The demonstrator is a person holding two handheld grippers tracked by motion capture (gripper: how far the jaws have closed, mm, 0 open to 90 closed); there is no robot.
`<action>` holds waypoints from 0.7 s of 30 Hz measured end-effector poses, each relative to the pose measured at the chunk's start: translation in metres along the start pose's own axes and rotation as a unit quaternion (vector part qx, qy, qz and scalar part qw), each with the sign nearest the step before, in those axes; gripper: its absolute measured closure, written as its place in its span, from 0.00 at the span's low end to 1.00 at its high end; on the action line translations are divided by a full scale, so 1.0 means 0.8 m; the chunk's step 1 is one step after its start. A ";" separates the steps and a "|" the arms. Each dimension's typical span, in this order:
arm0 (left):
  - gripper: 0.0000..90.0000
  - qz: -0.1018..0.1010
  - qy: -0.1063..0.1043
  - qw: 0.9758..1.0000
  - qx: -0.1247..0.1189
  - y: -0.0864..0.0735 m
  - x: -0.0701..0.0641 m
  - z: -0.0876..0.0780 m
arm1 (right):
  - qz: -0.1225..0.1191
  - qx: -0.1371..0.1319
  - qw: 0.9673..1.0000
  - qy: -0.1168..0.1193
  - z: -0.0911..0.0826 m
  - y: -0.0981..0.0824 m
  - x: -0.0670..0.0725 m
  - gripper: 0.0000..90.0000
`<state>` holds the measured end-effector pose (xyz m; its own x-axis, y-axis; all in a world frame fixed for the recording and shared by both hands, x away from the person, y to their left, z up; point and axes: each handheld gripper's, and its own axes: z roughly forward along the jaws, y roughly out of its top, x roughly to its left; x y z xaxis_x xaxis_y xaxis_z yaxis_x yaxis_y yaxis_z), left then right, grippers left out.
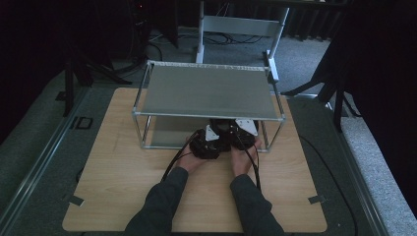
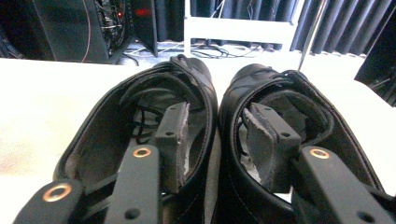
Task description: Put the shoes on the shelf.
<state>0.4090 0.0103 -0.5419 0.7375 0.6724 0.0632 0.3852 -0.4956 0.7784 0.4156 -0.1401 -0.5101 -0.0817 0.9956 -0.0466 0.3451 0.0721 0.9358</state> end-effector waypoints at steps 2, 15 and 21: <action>0.48 -0.001 -0.001 1.000 -0.002 0.000 0.000 0.000 | 0.008 0.003 1.000 -0.006 0.000 0.001 -0.004 0.55; 0.44 -0.009 -0.001 1.000 -0.003 0.000 -0.001 0.003 | -0.023 -0.034 0.999 0.033 -0.051 0.002 -0.007 0.48; 0.43 -0.022 -0.008 1.000 -0.004 0.000 0.001 0.000 | -0.014 -0.023 0.999 0.035 -0.075 -0.013 -0.044 0.48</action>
<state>0.4096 0.0105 -0.5421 0.7286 0.6846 0.0194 0.4126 -0.4613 0.7855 0.3589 -0.1793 -0.4976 -0.1567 0.9864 -0.0490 0.2994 0.0948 0.9494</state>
